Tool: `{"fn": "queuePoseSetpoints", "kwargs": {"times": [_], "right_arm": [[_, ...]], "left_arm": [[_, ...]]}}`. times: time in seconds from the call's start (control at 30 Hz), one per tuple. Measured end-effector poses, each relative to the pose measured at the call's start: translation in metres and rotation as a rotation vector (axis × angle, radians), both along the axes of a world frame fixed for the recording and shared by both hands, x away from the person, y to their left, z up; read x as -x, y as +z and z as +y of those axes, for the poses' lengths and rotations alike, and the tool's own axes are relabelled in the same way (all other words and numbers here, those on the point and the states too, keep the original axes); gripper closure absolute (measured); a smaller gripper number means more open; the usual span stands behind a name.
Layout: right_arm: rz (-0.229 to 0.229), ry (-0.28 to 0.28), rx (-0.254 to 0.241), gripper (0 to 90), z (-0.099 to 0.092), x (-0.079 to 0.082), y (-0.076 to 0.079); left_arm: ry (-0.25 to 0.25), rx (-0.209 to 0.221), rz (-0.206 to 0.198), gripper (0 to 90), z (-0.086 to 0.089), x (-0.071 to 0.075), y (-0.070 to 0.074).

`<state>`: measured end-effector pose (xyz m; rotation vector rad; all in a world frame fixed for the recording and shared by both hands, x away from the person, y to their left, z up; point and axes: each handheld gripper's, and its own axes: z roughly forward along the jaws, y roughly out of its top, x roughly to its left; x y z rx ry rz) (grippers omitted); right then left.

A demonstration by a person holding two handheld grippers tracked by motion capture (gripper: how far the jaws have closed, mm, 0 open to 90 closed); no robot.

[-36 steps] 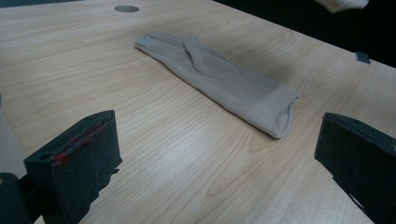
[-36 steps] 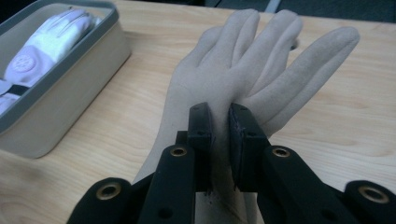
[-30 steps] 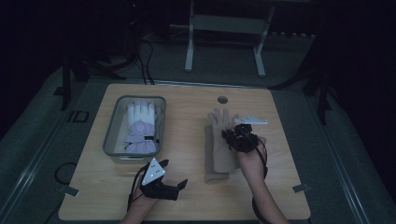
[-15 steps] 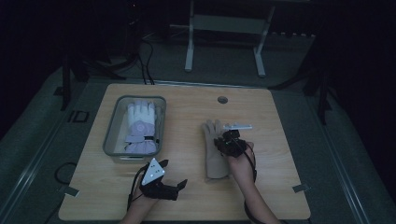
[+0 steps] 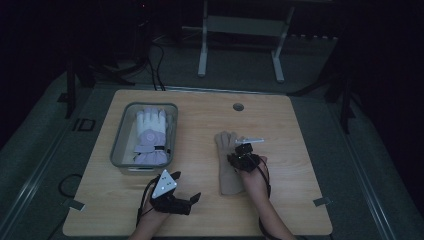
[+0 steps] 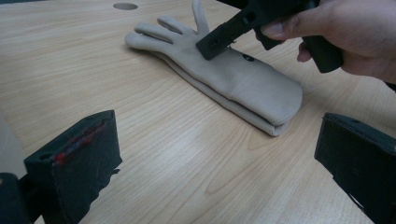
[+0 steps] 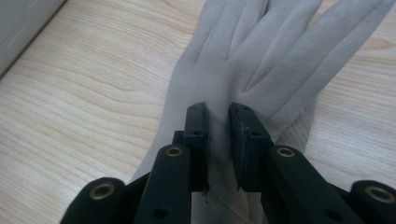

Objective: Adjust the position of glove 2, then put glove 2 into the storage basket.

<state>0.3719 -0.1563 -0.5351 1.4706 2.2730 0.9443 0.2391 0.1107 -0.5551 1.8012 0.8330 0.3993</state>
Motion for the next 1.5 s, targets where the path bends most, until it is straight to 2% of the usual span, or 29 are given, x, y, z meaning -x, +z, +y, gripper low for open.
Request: {"fn": "queuePoseSetpoints", "kwargs": {"times": [0.17,0.37,0.4,0.47,0.5,0.53,0.57,0.6,0.67,0.7,0.73,0.87,0.9,0.93,0.97,1.03,1.1,1.13,1.2,1.23,1.3,1.4,1.43,1.47,1.5], "right_arm": [[0.010,0.009,-0.004,75.1,-0.001,-0.001,-0.003],[0.020,0.019,-0.022,68.1,-0.003,-0.002,-0.002],[0.013,0.041,-0.027,58.7,-0.004,-0.002,0.001],[-0.008,0.062,-0.018,47.9,-0.004,-0.001,0.005],[-0.008,0.062,-0.018,47.9,-0.004,-0.001,0.005],[-0.025,0.087,-0.021,41.7,-0.005,0.001,0.011],[-0.025,0.087,-0.021,41.7,-0.005,0.001,0.011],[-0.048,0.105,-0.012,27.5,-0.006,0.003,0.017],[-0.052,0.115,-0.012,25.2,-0.007,0.002,0.020],[-0.059,0.130,-0.027,23.9,-0.009,0.002,0.023],[-0.067,0.160,-0.051,14.4,-0.015,0.001,0.028],[-0.122,0.188,-0.094,17.0,-0.026,0.000,0.036],[-0.122,0.188,-0.094,17.0,-0.026,0.000,0.036],[-0.135,0.225,-0.115,17.0,-0.035,-0.002,0.039],[-0.154,0.229,-0.115,17.0,-0.037,-0.002,0.040],[-0.165,0.247,-0.103,17.0,-0.043,-0.002,0.044],[-0.171,0.247,-0.092,17.0,-0.044,-0.002,0.045],[-0.163,0.253,-0.061,16.9,-0.047,-0.003,0.048],[-0.147,0.245,-0.050,16.2,-0.049,-0.004,0.049],[-0.116,0.228,-0.044,12.4,-0.052,-0.006,0.051],[-0.139,0.212,-0.022,10.7,-0.054,-0.005,0.053],[-0.117,0.228,-0.083,10.7,-0.057,-0.009,0.055],[-0.114,0.224,-0.078,11.3,-0.057,-0.011,0.055],[-0.105,0.232,-0.072,13.0,-0.056,-0.013,0.056],[-0.105,0.232,-0.072,13.0,-0.056,-0.013,0.056]], "left_arm": [[-0.001,0.015,0.008,0.5,-0.001,0.000,0.000],[0.004,0.030,0.015,0.5,-0.001,-0.001,0.000],[0.007,0.036,0.015,0.5,-0.002,0.000,0.001],[0.007,0.049,0.013,0.5,-0.002,0.000,0.002],[0.007,0.049,0.013,0.5,-0.002,0.000,0.002],[0.004,0.046,0.016,0.5,-0.003,0.000,0.003],[0.004,0.046,0.016,0.5,-0.003,0.000,0.003],[0.006,0.038,0.008,0.5,-0.004,0.000,0.003],[0.020,0.014,-0.002,0.5,-0.006,0.000,0.005],[0.019,0.011,-0.005,0.5,-0.006,0.001,0.005],[0.021,-0.002,-0.005,0.5,-0.009,0.001,0.006],[0.012,-0.011,0.010,0.5,-0.014,0.001,0.005],[0.007,-0.006,0.013,0.5,-0.016,0.002,0.005],[-0.015,-0.008,0.030,0.5,-0.020,0.002,0.004],[-0.023,-0.015,0.035,0.5,-0.022,0.002,0.004],[-0.029,-0.024,0.044,0.5,-0.024,0.001,0.005],[-0.023,-0.039,0.074,0.5,-0.028,0.000,0.007],[-0.015,-0.043,0.084,0.6,-0.032,-0.002,0.009],[-0.008,-0.053,0.091,0.5,-0.035,-0.002,0.010],[-0.004,-0.069,0.101,0.5,-0.039,-0.003,0.012],[-0.006,-0.068,0.102,0.5,-0.041,-0.004,0.013],[-0.015,-0.062,0.118,0.5,-0.048,-0.008,0.016],[-0.011,-0.070,0.123,0.5,-0.051,-0.009,0.017],[-0.016,-0.070,0.147,0.5,-0.058,-0.014,0.019],[-0.016,-0.070,0.147,0.5,-0.058,-0.014,0.019]]}}
